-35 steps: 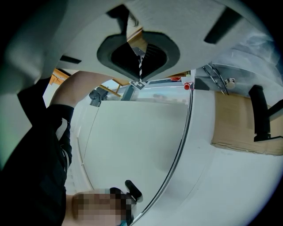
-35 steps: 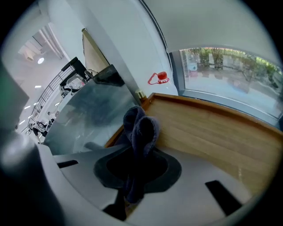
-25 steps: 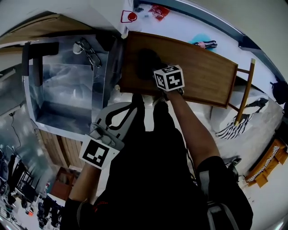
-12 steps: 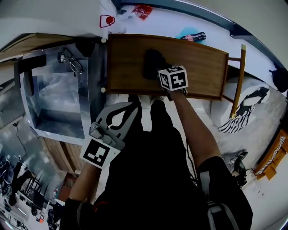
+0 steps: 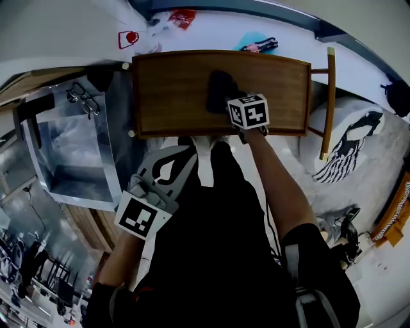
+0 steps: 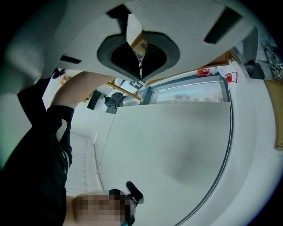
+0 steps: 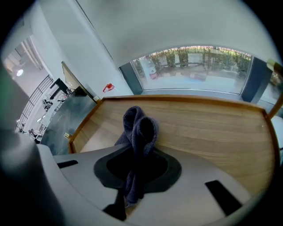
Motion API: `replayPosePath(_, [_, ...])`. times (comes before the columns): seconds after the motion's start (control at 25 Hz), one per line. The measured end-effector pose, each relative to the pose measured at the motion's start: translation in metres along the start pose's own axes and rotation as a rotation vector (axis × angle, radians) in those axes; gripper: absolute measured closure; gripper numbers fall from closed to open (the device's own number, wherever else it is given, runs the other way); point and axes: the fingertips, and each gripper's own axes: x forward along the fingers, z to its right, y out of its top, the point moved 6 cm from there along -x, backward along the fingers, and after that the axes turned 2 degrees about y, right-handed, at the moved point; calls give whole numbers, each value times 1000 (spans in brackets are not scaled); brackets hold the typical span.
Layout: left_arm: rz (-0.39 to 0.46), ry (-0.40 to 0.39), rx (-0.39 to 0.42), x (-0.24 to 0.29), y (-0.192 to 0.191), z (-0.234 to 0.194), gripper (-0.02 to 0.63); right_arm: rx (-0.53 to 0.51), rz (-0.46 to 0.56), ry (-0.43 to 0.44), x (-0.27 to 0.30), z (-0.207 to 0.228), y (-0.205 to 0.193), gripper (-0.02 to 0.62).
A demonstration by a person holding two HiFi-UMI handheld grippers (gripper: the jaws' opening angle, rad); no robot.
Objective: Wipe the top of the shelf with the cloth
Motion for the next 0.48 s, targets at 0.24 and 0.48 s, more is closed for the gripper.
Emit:
replayPosePath(0.24, [-7,-28,13,21,6,15,574,29,20,-29,-19,28,-7,546])
replayPosePath(0.48, [-10,-52,16,40,10,28,574,56,33,-65,-38,58,-15,546])
